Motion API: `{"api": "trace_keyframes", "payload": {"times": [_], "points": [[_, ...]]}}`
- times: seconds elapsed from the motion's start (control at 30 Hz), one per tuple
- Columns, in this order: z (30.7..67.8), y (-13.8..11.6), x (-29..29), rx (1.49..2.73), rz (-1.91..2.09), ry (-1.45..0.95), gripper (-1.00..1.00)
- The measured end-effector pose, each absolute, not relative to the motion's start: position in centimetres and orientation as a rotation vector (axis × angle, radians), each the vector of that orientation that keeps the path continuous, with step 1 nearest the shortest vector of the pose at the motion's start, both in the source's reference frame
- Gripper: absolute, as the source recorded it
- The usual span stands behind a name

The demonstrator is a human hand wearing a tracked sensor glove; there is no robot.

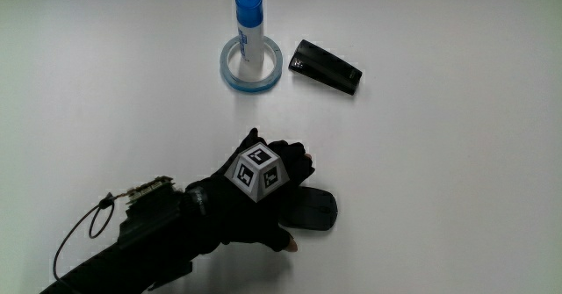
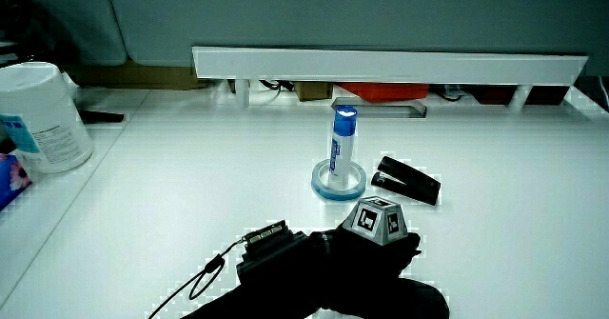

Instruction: Pick mouse

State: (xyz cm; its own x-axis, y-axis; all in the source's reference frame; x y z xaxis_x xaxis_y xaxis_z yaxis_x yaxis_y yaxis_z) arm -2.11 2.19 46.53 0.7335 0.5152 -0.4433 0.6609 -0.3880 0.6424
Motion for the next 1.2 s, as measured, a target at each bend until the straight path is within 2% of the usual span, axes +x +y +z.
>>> {"api": "trace_keyframes", "payload": {"times": [0.27, 0.77, 1.03, 1.2], "points": [[47.3, 2.6, -1.2, 2.074, -0.151, 0.887, 0.0], [47.4, 3.1, -1.1, 2.173, -0.188, 0.95, 1.0], [47.7, 3.3, -1.3, 2.191, -0.213, 0.957, 1.0], [46.6, 3.1, -1.5, 2.198, -0.22, 0.986, 1.0]]}}
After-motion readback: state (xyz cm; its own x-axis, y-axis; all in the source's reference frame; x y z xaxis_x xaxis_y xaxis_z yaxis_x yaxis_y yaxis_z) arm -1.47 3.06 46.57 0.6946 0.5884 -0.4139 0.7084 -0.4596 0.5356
